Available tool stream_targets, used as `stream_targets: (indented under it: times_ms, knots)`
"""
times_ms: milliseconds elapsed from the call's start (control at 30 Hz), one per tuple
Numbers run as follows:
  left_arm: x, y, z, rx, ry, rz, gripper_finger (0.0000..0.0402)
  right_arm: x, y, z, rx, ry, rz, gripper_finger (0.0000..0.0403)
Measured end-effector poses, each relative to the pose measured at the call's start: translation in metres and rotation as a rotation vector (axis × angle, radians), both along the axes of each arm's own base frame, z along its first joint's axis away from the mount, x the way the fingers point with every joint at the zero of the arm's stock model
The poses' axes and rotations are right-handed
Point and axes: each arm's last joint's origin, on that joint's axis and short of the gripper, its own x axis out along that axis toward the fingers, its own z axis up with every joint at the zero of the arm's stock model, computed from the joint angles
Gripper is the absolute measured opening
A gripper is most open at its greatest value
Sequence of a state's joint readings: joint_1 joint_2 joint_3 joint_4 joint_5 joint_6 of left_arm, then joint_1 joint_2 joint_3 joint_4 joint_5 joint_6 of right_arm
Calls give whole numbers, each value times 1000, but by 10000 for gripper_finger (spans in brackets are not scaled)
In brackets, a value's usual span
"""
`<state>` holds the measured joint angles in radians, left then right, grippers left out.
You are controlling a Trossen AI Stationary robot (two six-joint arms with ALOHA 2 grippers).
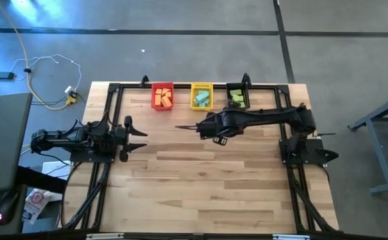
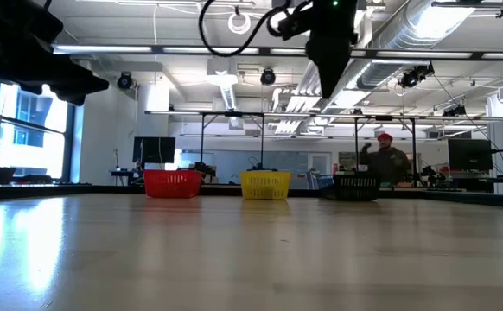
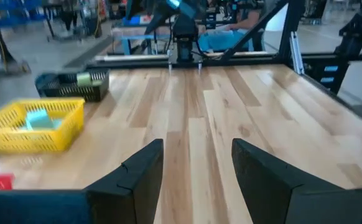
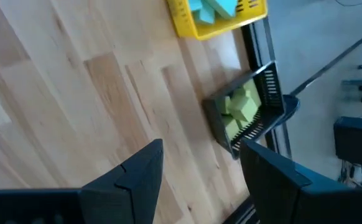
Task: Sort & place blocks by color
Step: Return to Home Position
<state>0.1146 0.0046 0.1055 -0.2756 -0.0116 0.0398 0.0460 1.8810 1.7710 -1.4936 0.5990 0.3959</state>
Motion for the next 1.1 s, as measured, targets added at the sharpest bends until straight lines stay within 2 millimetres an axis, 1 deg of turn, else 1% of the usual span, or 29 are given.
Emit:
stream_targets:
  times_ms: [100, 233, 367, 533, 667, 767, 900, 1100]
  knots:
    - [0, 0, -2, -88, 8, 16, 179, -20, 1, 1, 0, -45, 2, 199]
    - [0, 0, -2, -137, 4, 25, 179, -54, 1, -11, 48, -192, 4, 199]
    - [0, 0, -2, -139, 3, 26, 179, -88, -1, -21, 127, -435, 42, 199]
    - [0, 0, -2, -140, 3, 26, 179, -125, -2, -31, 181, -734, 150, 199]
    - [0, 0, -2, -140, 3, 26, 179, -158, -3, -39, 189, -923, 194, 199]
    - [0, 0, -2, -140, 3, 26, 179, -180, -4, -49, 181, -1055, 207, 199]
    - [0, 0, -2, -140, 3, 26, 179, -204, -5, -66, 173, -1234, 222, 199]
    - [0, 0, -2, -140, 2, 26, 179, -227, -5, -89, 177, -1431, 258, 199]
